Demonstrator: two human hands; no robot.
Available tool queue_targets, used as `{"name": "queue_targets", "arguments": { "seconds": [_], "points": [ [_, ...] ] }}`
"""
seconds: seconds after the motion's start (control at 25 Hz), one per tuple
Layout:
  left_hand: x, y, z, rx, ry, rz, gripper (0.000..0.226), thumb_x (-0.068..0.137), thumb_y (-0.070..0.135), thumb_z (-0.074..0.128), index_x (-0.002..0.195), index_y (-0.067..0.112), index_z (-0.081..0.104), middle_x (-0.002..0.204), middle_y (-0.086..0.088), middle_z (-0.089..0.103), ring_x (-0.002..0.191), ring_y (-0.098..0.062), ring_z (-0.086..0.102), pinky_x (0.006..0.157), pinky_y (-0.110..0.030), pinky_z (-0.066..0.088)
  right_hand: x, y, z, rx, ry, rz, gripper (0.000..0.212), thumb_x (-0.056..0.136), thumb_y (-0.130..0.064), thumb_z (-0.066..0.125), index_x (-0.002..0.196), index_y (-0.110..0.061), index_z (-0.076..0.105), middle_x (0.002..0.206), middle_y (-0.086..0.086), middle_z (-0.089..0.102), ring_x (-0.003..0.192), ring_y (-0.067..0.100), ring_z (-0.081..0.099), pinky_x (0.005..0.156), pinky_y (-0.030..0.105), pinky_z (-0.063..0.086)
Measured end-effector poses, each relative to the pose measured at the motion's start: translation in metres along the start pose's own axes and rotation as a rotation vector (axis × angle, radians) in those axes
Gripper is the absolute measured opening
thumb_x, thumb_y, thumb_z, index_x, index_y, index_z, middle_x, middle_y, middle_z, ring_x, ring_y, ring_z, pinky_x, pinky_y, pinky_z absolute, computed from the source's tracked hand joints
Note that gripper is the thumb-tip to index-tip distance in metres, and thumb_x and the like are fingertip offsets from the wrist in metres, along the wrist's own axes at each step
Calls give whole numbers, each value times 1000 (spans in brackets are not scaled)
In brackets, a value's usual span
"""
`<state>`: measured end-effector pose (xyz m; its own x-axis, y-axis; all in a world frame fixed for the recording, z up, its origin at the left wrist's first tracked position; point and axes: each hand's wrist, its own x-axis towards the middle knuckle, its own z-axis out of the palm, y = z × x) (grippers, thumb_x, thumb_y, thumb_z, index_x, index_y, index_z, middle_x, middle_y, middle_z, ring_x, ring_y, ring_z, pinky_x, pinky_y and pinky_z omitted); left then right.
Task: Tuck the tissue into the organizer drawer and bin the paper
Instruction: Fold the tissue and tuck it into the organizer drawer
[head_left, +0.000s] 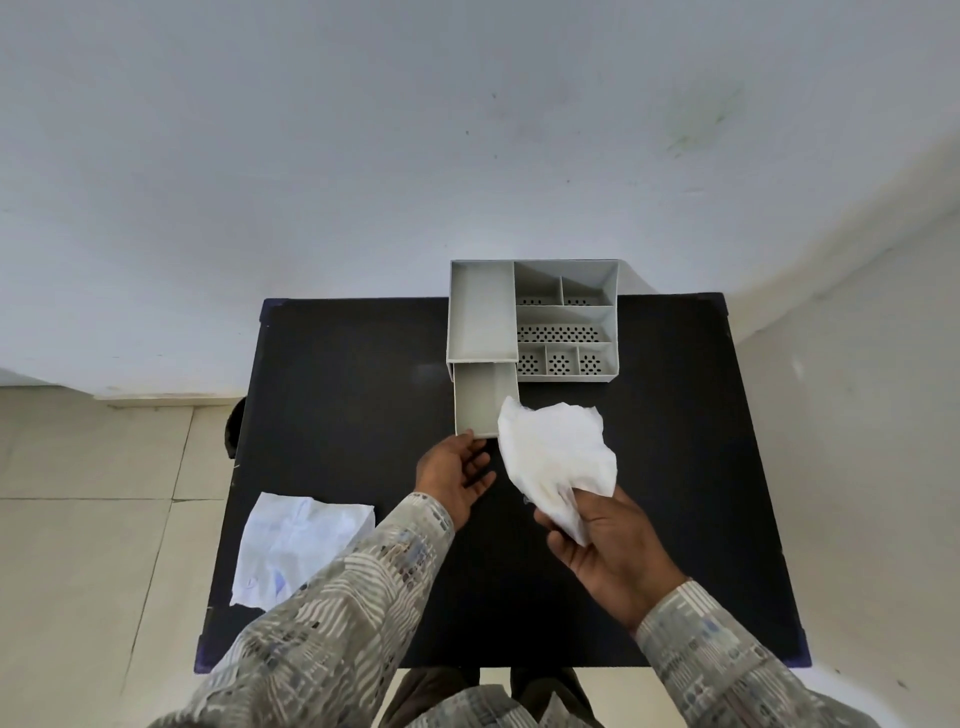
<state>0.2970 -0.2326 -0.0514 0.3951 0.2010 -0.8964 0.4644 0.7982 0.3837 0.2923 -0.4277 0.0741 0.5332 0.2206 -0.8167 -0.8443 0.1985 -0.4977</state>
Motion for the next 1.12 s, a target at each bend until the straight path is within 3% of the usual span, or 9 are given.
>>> {"name": "queue_targets", "arguments": {
  "seconds": [0.12,0.4,0.52,0.64,0.68,0.76,0.84,0.96,1.12],
  "points": [
    [0,-6,-6,30,14,16,23,97,18,68,118,11,72,102,-9,77,96,-27,70,87,-48,62,2,0,1,-10,-2,-5,27,104,-14,62,130,-19,68,99,10,84,72,21,80,50,27,59],
    [-8,-2,-17,90,25,60,31,98,18,63,125,4,70,115,-21,76,98,-32,70,101,-56,58,6,5,10,-71,-33,-12,28,103,-16,63,130,-25,66,103,10,84,74,21,81,51,27,59],
    [-36,4,-24,195,89,58,39,101,37,62,129,11,69,129,-21,73,95,-31,69,89,-52,61,13,6,20,-119,-31,-14,30,104,-13,61,130,-27,64,97,5,85,71,20,81,50,27,59],
    [-68,14,-29,260,-26,100,53,93,64,63,119,19,75,111,-15,78,85,-29,74,72,-44,64,21,5,31,-183,-57,-58,39,100,-16,66,135,-32,61,111,5,82,77,21,80,54,30,59],
    [-77,21,-29,318,-118,135,53,90,67,66,113,21,79,106,-14,81,82,-29,76,71,-44,64,25,5,35,-239,-79,-79,44,96,-20,69,137,-34,59,118,5,80,82,21,80,56,30,60],
    [-87,35,-27,534,-177,281,33,87,52,78,101,21,80,98,-9,84,82,-27,81,73,-45,67,33,5,42,-455,-98,-113,52,91,-30,70,140,-38,54,127,1,73,97,22,77,59,31,62],
    [-82,50,-25,878,-11,500,12,85,29,84,94,24,78,89,1,82,82,-21,80,72,-42,68,44,3,50,-670,-32,-149,47,97,-31,68,141,-37,53,129,-1,68,100,20,72,57,33,64],
    [-70,63,-19,1241,173,718,17,81,27,85,93,19,75,82,7,73,76,-15,70,69,-28,53,63,-3,53,-947,92,-320,32,97,-27,69,128,-22,65,114,4,72,87,22,74,62,43,68],
    [-48,71,-5,1393,191,807,27,78,24,85,102,16,75,93,-1,76,86,-22,71,81,-34,56,83,-16,63,-1339,168,-528,31,91,-35,68,115,-15,68,104,10,76,91,31,74,83,44,63]
  ]
}}
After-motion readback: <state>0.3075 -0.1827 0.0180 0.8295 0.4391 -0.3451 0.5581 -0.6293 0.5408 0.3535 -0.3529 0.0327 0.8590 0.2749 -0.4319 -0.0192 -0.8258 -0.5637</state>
